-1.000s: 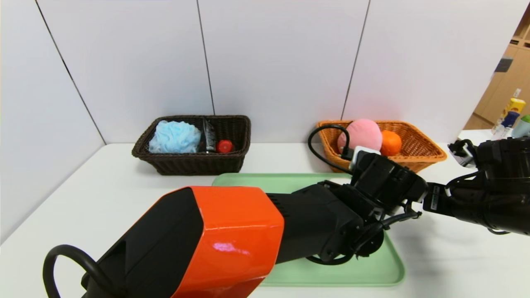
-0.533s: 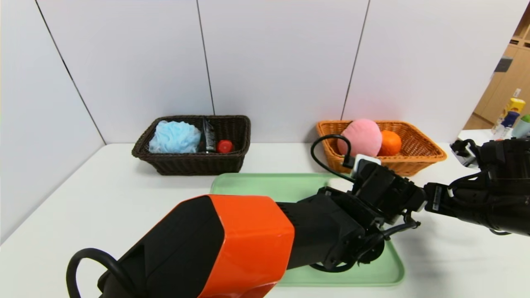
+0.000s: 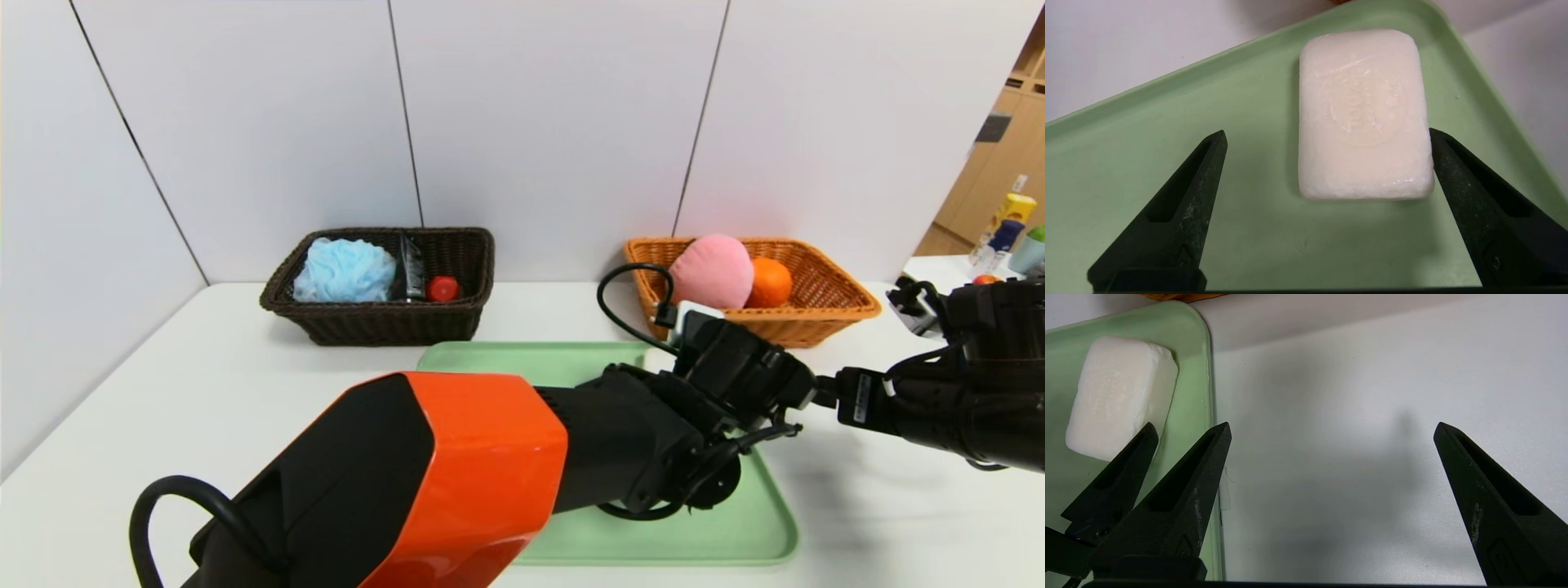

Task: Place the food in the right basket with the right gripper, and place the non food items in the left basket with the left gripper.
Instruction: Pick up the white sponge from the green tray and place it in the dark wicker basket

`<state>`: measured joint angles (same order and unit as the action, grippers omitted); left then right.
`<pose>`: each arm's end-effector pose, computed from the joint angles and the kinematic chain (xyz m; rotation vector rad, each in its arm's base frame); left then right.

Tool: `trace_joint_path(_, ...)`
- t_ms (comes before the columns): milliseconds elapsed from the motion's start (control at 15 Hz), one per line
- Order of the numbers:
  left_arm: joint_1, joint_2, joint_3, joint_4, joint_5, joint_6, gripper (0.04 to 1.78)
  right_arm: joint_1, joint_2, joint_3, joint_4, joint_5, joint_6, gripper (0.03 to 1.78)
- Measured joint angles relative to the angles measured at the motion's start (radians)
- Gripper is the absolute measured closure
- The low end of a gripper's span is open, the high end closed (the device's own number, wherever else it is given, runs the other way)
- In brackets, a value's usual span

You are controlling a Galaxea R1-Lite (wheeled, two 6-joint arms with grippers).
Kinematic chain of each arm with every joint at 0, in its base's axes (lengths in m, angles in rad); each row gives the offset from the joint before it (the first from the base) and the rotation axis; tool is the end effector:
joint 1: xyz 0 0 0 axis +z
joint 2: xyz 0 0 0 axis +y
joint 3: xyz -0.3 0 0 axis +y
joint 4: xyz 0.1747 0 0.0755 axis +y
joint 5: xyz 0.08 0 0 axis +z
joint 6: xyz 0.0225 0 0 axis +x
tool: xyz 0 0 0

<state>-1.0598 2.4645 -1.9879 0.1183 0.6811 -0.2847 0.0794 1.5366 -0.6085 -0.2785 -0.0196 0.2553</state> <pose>0.2590 -0.4331 0.1203 0.1796 0.4306 -0.3066 0.2358 0.0183 0.1432 0.2140 0.6522 -0.0254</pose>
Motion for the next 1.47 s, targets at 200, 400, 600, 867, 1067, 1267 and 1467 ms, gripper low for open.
trace_joint_path(200,-0.001,-0.032,0.0,0.044,-0.031,-0.001,0.13,0.0,0.0,0.008,0.0,0.004,0.0,0.1)
trace_joint_path(400,-0.001,-0.064,-0.001,0.047,-0.106,-0.003,0.13,0.0,0.0,0.026,0.0,0.011,0.001,0.1)
trace_joint_path(600,0.008,-0.092,-0.002,0.047,-0.222,-0.019,0.13,0.0,0.0,0.03,0.0,0.012,0.001,0.1)
trace_joint_path(867,0.052,-0.108,-0.004,0.036,-0.313,-0.024,0.13,0.0,0.001,0.037,0.0,0.012,0.001,0.1)
trace_joint_path(1067,0.068,-0.099,-0.016,0.035,-0.324,-0.018,0.13,0.001,0.006,0.037,-0.021,0.015,0.0,0.1)
trace_joint_path(1267,0.075,-0.091,-0.018,0.049,-0.344,-0.016,0.13,0.001,0.015,0.046,-0.043,0.018,0.0,0.1)
trace_joint_path(1467,0.075,-0.089,-0.019,0.086,-0.357,-0.015,0.13,0.001,0.019,0.052,-0.043,0.018,0.0,0.1)
